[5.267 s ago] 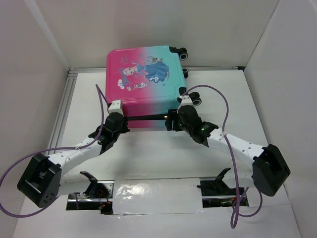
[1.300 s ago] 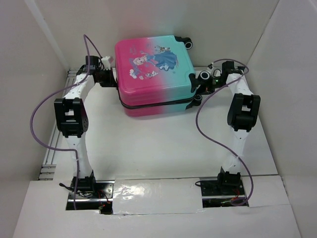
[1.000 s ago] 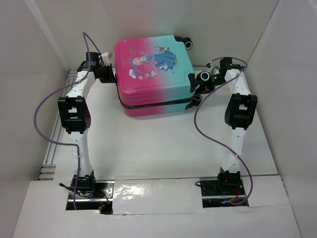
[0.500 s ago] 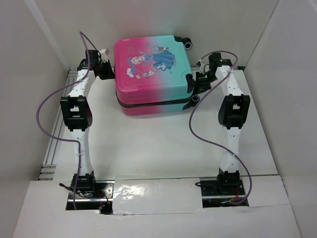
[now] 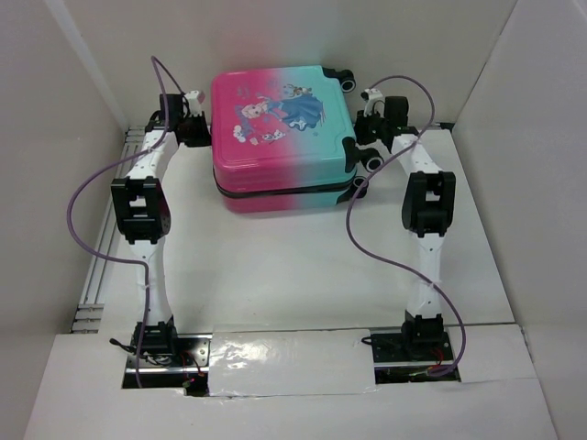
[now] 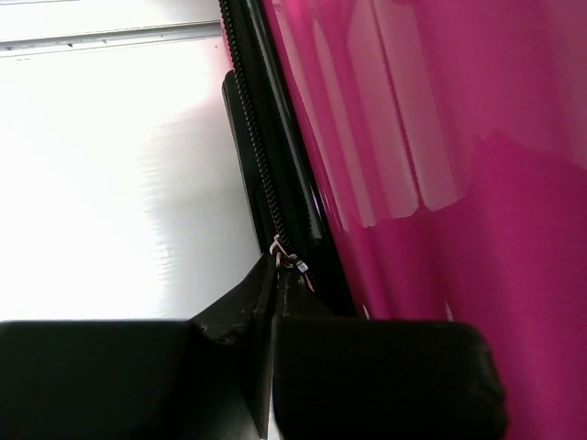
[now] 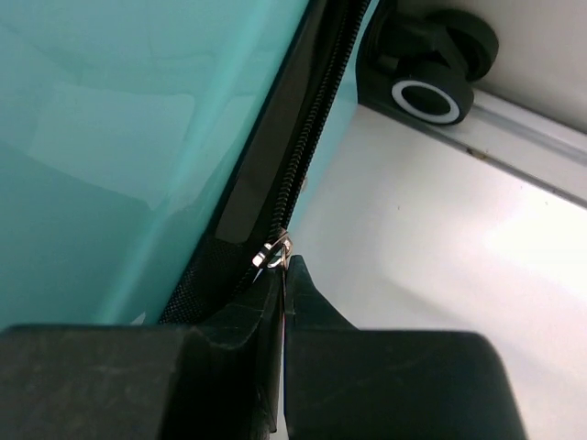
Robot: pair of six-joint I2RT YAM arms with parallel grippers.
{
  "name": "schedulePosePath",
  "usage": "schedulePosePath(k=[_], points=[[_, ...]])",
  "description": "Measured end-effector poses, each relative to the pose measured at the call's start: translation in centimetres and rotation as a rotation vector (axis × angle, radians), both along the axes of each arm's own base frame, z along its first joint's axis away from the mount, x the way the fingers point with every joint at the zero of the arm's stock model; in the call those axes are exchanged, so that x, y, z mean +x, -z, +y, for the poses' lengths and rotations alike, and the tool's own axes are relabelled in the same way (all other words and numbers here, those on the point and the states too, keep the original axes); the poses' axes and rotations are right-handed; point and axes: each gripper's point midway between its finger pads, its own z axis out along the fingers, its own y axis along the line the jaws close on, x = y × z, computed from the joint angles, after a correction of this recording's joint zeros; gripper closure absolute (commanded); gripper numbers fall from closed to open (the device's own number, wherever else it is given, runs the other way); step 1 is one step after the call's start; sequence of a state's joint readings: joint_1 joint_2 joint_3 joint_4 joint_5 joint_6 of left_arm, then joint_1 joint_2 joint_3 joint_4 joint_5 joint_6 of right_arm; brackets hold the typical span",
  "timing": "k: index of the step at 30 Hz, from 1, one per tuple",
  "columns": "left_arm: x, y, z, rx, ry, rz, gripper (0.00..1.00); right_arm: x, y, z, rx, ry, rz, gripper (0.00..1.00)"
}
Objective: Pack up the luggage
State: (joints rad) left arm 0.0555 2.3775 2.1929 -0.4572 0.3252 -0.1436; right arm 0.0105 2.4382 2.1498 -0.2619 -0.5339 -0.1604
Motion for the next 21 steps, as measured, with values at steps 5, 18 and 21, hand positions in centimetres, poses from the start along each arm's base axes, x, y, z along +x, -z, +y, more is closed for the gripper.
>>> schedulePosePath(k=[5, 18, 21], points=[[-0.1, 0.0, -0.1, 0.033, -0.01, 0.002, 1.0, 0.6, -0.2, 0.0, -0.021, -0.009, -0.041, 1.0], [1.6, -0.3, 0.3, 0.054, -0.03, -0.033, 1.0, 7.1, 0.0, 1.4, 0.002, 0.114, -0.194, 1.0], [2.7, -0.5, 0.8, 0.061, -0.042, -0.077, 1.0, 8.5, -0.2, 1.9, -0.019, 0.173, -0.247, 1.0]])
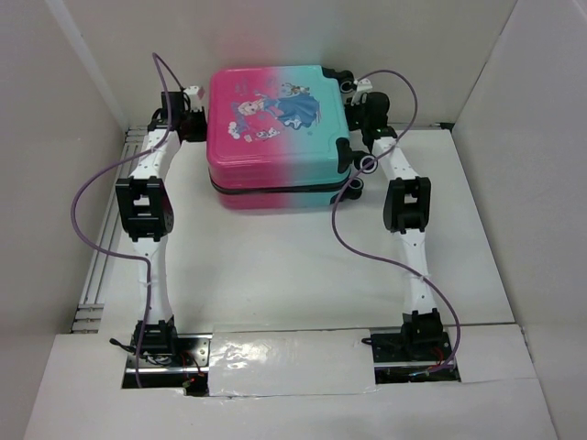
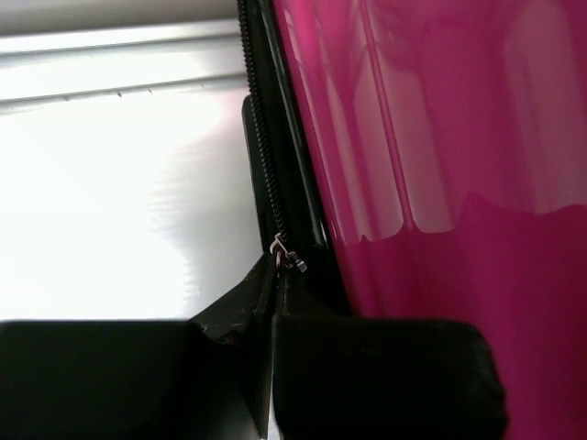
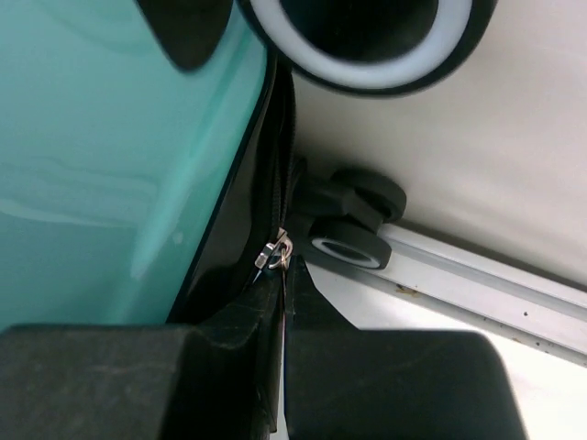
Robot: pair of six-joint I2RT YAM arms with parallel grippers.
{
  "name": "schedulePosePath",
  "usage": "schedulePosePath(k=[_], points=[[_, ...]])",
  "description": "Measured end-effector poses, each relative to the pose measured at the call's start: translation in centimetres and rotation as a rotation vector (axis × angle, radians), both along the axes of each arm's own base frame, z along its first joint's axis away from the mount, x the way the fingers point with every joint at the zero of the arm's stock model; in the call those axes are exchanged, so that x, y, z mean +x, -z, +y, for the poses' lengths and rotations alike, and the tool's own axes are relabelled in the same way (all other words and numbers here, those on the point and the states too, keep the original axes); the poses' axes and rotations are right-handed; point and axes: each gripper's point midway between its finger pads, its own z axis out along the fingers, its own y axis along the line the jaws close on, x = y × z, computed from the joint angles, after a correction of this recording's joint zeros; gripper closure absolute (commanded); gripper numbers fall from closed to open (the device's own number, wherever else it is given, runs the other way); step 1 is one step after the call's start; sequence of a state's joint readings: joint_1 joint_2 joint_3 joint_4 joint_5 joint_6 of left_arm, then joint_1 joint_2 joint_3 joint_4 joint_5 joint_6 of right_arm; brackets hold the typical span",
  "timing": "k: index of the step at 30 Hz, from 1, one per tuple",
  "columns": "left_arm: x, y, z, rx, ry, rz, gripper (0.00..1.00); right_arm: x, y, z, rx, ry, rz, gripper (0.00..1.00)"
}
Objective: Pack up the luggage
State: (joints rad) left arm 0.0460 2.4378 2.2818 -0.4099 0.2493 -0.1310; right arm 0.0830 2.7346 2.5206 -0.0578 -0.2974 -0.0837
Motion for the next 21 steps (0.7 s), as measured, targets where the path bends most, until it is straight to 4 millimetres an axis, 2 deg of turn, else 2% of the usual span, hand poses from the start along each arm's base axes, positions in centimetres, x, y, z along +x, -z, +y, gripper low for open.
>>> schedulePosePath(k=[5, 11, 13, 16, 21], points=[[0.7, -0.2, 0.3, -0.006, 0.015, -0.036, 1.0, 0.5, -0.3, 0.5, 0.01, 0.062, -0.015, 0.99], [0.9, -0.4, -1.1, 0.044, 0.123, -0.103, 1.0, 0.4, -0.1, 1.1, 0.034, 0.048, -0.02, 1.0], [0.5, -0.5, -1.4, 0.096, 0.144, -0.14, 1.0, 0.2, 0.1, 1.5, 0.024, 0.038, -0.023, 1.0], [-0.5, -0.1, -1.5, 0.17, 0.177, -0.162, 1.0, -0.4, 0.2, 1.1, 0.01, 0.05, -0.012, 1.0], [-2.6, -0.2, -2.4, 0.195, 0.203, -0.166, 1.0, -1.8, 0.3, 0.1, 0.009, 0.064, 0.022, 1.0]])
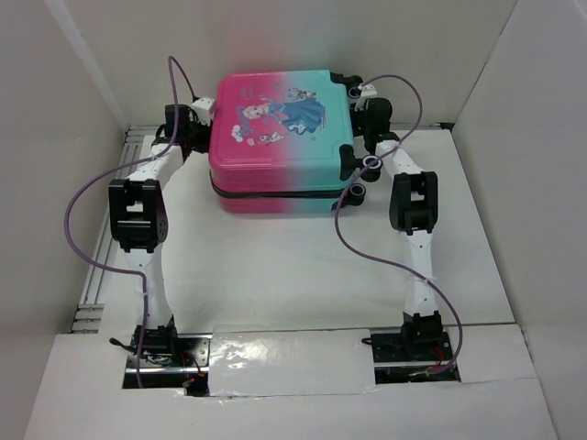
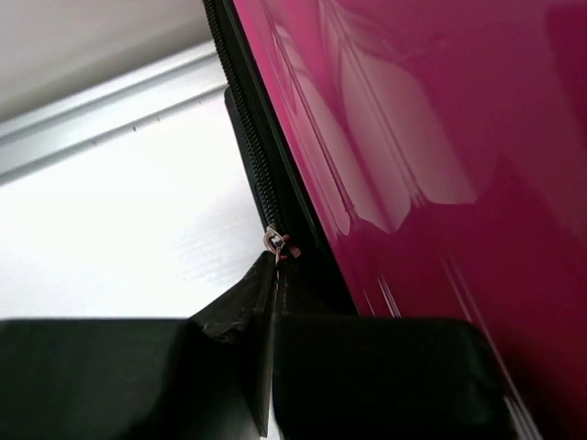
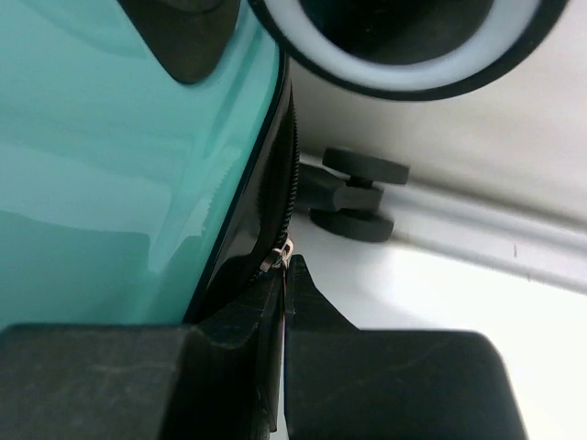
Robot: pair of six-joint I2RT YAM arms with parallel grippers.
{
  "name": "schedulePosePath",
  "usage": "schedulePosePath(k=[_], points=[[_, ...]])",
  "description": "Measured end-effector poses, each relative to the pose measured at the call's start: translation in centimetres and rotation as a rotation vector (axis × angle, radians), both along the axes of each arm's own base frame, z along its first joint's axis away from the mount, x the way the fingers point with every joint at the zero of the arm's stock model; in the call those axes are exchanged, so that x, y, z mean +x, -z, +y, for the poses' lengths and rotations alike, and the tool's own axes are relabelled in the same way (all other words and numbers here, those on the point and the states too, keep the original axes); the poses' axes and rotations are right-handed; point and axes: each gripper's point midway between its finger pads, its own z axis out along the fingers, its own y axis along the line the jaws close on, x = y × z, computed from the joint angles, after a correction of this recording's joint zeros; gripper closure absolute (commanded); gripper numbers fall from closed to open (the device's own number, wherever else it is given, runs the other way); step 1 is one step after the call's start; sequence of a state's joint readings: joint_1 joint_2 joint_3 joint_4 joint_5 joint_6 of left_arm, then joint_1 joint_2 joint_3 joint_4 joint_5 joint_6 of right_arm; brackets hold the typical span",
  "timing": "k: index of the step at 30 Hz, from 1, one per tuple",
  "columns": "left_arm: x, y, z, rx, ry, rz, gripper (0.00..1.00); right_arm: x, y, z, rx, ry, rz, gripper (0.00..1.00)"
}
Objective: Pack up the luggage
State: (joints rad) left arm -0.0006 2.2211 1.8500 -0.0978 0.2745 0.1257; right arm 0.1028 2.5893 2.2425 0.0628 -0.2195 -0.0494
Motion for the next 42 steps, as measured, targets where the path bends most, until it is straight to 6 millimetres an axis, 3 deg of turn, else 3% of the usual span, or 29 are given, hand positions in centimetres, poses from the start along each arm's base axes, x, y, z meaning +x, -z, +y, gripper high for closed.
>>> schedulePosePath(k=[8, 11, 16, 19, 24, 28, 30, 31, 32, 33, 36, 42], points=[[-4.8, 0.3, -1.3, 0.025, -0.037, 0.051, 1.0, -5.0, 0.1, -1.6, -0.015, -0.001, 0.071, 1.0], [-8.2, 0.2, -1.2, 0.013, -0.07, 0.062, 1.0, -8.0, -0.1, -1.4, -0.024, -0.005, 0.093, 1.0], [-17.0, 0.1, -3.4, 0.034, -0.018, 0.133, 1.0, -14.2, 0.9, -2.2, -0.022, 0.087, 0.189, 1.0], [-19.6, 0.3, -4.5, 0.049, 0.003, 0.152, 1.0, -16.3, 0.8, -3.2, -0.022, 0.124, 0.193, 1.0], [-18.4, 0.4, -4.2, 0.045, 0.005, 0.138, 1.0, -16.3, 1.1, -3.5, -0.016, 0.111, 0.2, 1.0], [-14.5, 0.1, -3.5, 0.041, 0.01, 0.117, 1.0, -13.4, 0.9, -3.2, -0.017, 0.094, 0.196, 1.0], [-12.9, 0.0, -3.3, 0.042, 0.01, 0.106, 1.0, -11.8, 0.9, -3.0, -0.016, 0.091, 0.19, 0.86], [-12.4, 0.0, -3.2, 0.042, 0.014, 0.1, 1.0, -11.0, 0.8, -2.9, -0.018, 0.09, 0.189, 0.72], [-12.1, 0.1, -3.1, 0.051, 0.026, 0.094, 1.0, -10.4, 0.8, -2.9, -0.021, 0.092, 0.19, 0.42], [-12.1, 0.1, -3.2, 0.051, 0.027, 0.093, 1.0, -9.8, 0.6, -3.0, -0.03, 0.099, 0.188, 0.35], [-12.3, 0.2, -3.3, 0.06, 0.048, 0.077, 1.0, -9.0, 0.6, -5.4, -0.083, 0.206, 0.233, 0.19], [-14.3, 0.3, -4.1, 0.058, 0.08, 0.037, 1.0, -11.3, 0.1, -8.9, -0.072, 0.354, 0.391, 0.15]])
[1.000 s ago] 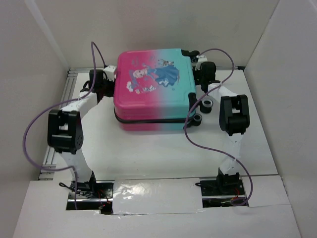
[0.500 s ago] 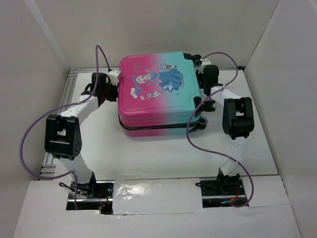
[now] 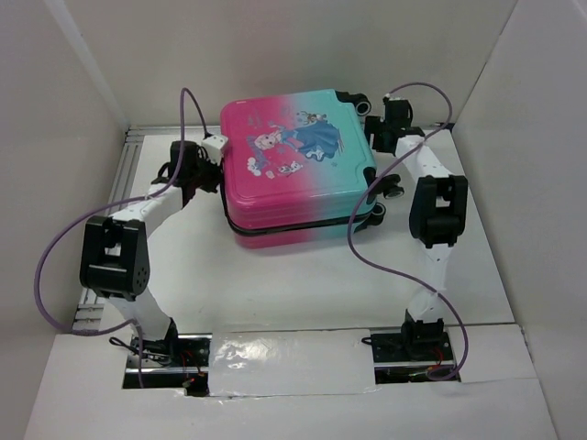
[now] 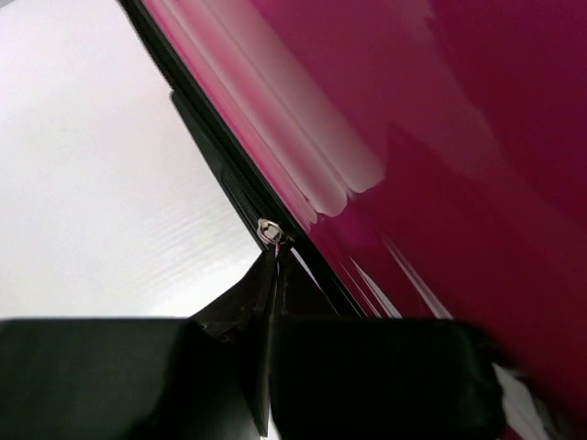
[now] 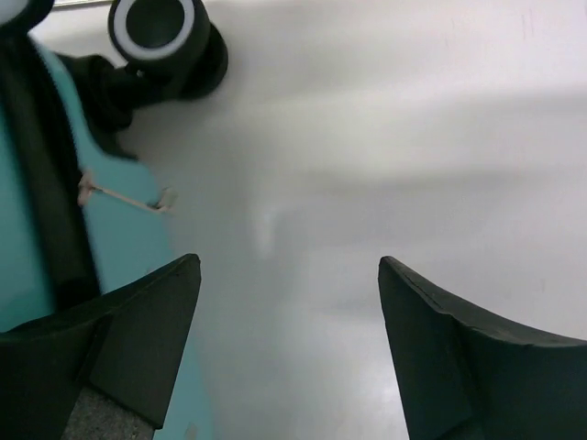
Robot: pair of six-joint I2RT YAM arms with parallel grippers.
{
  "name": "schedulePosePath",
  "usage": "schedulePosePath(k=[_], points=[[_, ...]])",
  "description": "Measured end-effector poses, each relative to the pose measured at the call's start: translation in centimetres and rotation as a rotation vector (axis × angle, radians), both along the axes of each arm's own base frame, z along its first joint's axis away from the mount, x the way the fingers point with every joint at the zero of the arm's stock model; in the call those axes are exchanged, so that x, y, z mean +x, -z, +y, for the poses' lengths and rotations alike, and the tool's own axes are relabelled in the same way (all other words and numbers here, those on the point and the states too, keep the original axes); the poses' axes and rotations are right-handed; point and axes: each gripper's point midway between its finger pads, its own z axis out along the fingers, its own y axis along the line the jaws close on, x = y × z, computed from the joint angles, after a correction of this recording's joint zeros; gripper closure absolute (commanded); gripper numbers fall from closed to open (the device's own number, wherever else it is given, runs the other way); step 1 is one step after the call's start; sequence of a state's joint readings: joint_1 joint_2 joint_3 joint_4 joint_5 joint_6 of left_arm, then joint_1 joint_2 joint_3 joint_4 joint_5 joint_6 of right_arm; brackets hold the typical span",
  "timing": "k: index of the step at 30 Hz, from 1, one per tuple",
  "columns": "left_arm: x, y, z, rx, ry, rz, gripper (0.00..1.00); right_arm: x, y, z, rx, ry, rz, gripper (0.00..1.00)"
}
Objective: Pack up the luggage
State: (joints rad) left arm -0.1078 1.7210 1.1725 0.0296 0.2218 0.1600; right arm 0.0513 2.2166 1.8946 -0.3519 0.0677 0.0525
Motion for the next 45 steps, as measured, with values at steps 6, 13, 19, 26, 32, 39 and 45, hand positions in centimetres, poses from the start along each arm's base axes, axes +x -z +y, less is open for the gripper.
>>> schedulePosePath(k=[6, 13, 19, 26, 32, 39, 45], points=[[-4.7, -0.4, -3.6, 0.016, 0.079, -0.007, 1.0, -3.0, -9.2, -2.4, 0.109, 0.07, -0.082, 0.13], [-12.9, -0.1, -10.4, -0.008, 0.275, 0.009, 1.0, -3.2, -27.1, 6.8, 0.129, -0.166, -0.459, 0.09], [-20.2, 0.1, -15.5, -0.076, 0.443, 0.033, 1.0, -5.8, -27.5, 23.6, 0.171, -0.56, -0.49, 0.01], [-24.3, 0.5, -17.7, -0.13, 0.527, 0.033, 1.0, -6.6, -15.8, 34.4, 0.11, -0.771, -0.314, 0.0], [-24.4, 0.6, -17.9, -0.143, 0.517, 0.032, 1.0, -8.0, -11.0, 39.1, 0.005, -0.823, -0.292, 0.0], [-24.5, 1.2, -17.9, -0.167, 0.495, 0.009, 1.0, -8.6, -10.6, 41.4, -0.257, -0.802, -0.41, 0.04], [-24.0, 1.7, -16.3, -0.241, 0.413, 0.004, 1.0, -9.5, -7.2, 42.2, -0.43, -0.899, -0.463, 0.12]])
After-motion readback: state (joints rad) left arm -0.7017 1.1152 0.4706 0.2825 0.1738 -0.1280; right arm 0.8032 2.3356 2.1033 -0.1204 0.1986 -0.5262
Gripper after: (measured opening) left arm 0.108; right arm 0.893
